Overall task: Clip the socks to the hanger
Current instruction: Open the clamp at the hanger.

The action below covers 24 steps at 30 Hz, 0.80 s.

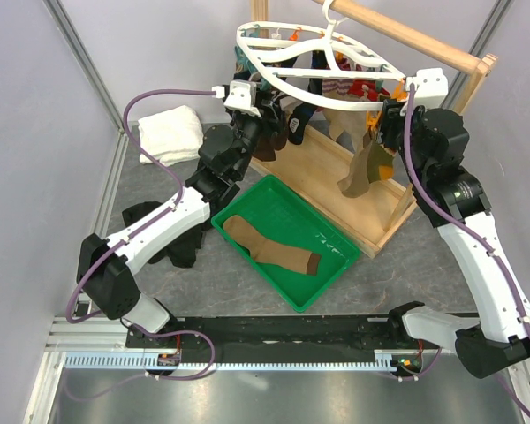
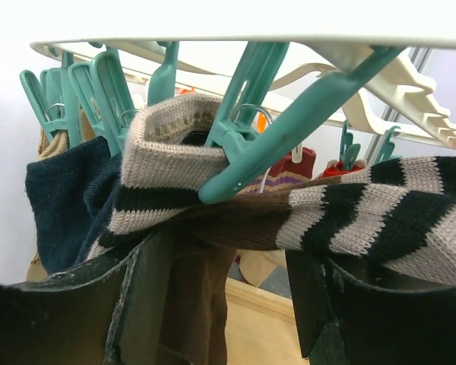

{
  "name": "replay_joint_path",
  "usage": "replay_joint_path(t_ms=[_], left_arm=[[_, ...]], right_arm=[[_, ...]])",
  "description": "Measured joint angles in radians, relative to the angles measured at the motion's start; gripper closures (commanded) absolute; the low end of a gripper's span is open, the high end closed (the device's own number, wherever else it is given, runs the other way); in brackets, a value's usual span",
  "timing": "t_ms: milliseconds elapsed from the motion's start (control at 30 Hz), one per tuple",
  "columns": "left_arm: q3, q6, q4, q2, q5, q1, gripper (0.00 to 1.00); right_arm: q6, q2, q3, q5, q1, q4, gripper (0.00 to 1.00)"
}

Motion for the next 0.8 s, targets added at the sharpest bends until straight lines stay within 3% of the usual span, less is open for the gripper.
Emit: replay_joint_path(t_ms=[400, 600, 800], left_arm=[[-0.011, -0.016, -0.019, -0.011, 0.007, 0.0, 0.35], [-0.017, -0.026, -0.022, -0.015, 0.033, 0.001, 0.35], [-0.036, -0.032, -0.067, -0.037, 0.123, 0.005, 0.34]], right_arm=[[-0.02, 0.01, -0.002, 0.011, -0.001, 0.014, 0.78], [-0.001, 0.001, -0.002, 0.003, -0.002, -0.002, 1.0], [0.053, -0.003, 0.047, -0.04, -0.001, -0.103, 1.0]])
